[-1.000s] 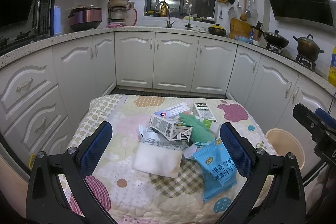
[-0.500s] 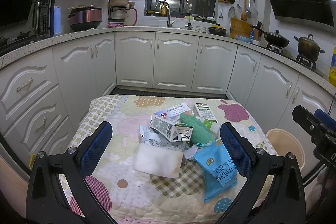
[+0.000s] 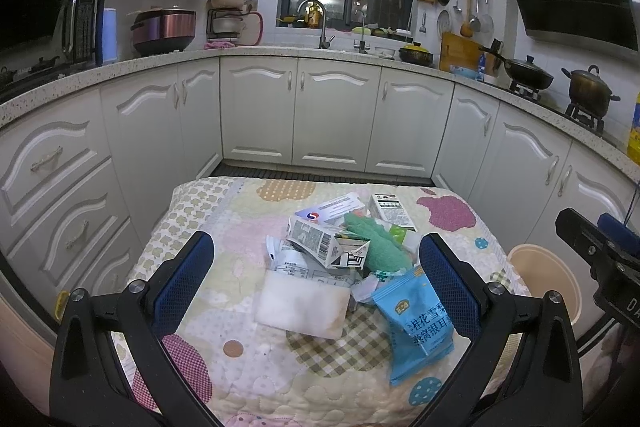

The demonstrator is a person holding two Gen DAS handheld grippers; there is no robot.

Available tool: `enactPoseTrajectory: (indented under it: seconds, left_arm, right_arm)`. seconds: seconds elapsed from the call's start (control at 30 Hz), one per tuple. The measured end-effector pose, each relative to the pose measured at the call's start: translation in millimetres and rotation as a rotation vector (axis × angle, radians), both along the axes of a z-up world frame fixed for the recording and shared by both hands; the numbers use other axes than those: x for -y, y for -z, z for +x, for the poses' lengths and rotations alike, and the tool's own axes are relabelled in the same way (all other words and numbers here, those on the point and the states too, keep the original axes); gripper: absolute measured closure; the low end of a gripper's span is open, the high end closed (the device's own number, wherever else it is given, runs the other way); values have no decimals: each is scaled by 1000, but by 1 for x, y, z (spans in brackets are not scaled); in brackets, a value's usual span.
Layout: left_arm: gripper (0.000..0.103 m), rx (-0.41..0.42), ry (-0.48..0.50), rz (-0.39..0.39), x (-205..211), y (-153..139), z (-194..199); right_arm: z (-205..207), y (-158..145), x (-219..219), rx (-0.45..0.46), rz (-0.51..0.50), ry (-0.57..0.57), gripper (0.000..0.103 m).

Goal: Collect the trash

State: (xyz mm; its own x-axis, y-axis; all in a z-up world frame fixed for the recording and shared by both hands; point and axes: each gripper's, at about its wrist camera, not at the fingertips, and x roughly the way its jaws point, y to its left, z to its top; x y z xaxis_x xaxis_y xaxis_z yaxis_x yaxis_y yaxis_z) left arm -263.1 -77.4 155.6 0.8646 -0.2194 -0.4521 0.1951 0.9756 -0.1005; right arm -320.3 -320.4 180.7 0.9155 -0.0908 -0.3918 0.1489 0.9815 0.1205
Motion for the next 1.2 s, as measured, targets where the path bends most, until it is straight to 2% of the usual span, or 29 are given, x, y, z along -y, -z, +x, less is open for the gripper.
enactPoseTrajectory:
  seconds: [0.87, 1.07, 1.2]
  left_arm:
    - [1, -40, -19, -6, -7, 11, 9]
    - [1, -81, -10, -17, -19, 19, 17]
    - [1, -157, 9, -47, -37, 34, 27]
  right_arm:
    - [11, 14, -7, -61, -11, -35, 3]
    - [19, 29, -6, -111, 42, -140, 3]
    - [28, 47, -13, -162, 82, -235, 3]
